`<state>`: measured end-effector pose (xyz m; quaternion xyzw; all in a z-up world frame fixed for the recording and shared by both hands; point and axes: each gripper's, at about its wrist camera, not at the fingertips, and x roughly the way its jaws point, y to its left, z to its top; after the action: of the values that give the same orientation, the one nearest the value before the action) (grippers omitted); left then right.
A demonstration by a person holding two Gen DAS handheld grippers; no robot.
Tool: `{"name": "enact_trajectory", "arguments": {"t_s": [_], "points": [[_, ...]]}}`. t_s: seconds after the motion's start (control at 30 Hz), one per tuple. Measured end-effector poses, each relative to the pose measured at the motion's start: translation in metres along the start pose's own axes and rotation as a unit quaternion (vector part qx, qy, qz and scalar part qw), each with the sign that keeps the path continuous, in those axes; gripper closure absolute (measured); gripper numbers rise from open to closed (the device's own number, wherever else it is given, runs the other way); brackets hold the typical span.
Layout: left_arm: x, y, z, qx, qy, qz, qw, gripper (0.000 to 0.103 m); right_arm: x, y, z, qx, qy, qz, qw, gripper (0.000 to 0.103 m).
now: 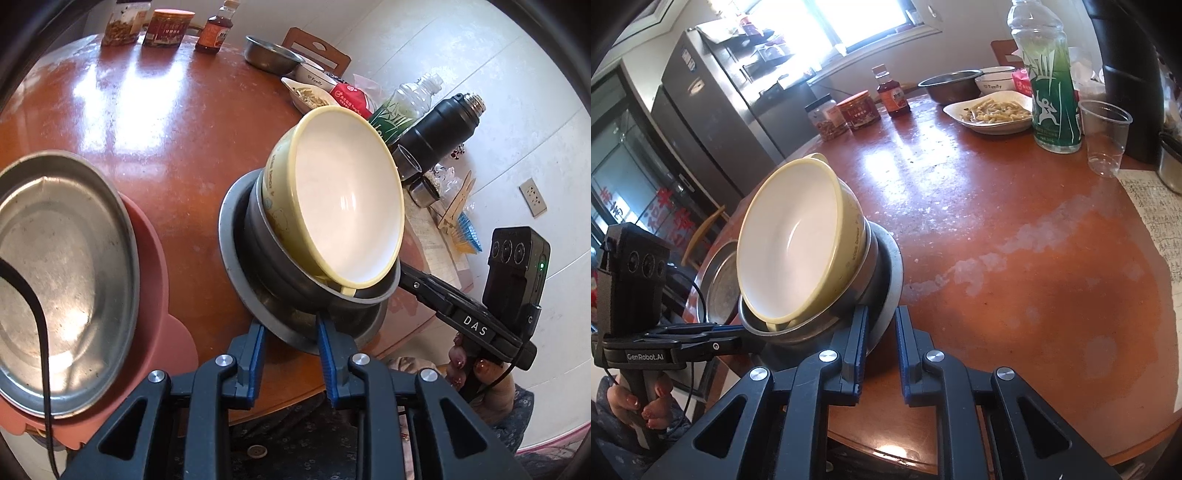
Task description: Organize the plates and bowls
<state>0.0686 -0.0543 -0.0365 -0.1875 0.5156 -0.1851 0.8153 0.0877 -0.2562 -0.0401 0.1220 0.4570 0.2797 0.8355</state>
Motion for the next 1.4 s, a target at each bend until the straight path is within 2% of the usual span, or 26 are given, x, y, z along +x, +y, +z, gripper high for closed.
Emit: {"name": "enact_trajectory", "arguments": {"t_s": [0.17,0.3,0.37,0.43,0.53,0.6,1.03,1.4], "points": [[0.002,0.004,0.000,-0.006,0.005,-0.002,1.0000,0.075,0.003,-0.002,0.002,0.001,0.001,0.010,1.000,0.087],[0.002,0.008,0.001,-0.010,0.006,-0.006,0.9999,0.075,0.009,-0.015,0.009,0.029,0.019,0.051,0.998,0.086],[0.003,0.009,0.000,-0.011,0.006,-0.006,0.9999,0.075,0.013,-0.027,0.011,0.053,0.030,0.072,0.996,0.078],[0.002,0.010,0.000,-0.009,0.007,-0.006,0.9999,0.074,0.014,-0.033,0.013,0.062,0.030,0.083,0.994,0.077],[0.002,0.011,0.001,-0.009,0.007,-0.008,0.9999,0.074,0.015,-0.034,0.015,0.059,0.030,0.090,0.994,0.078],[0.002,0.012,0.001,-0.009,0.006,-0.010,0.9999,0.075,0.014,-0.031,0.014,0.051,0.027,0.102,0.993,0.088],[-0.010,0.008,0.003,-0.002,-0.014,-0.015,0.9998,0.074,0.001,-0.018,0.016,0.039,0.001,0.093,0.995,0.088],[-0.054,0.009,0.006,0.008,-0.057,0.005,0.9983,0.074,-0.005,0.019,0.039,0.004,-0.017,0.105,0.994,0.088]]}}
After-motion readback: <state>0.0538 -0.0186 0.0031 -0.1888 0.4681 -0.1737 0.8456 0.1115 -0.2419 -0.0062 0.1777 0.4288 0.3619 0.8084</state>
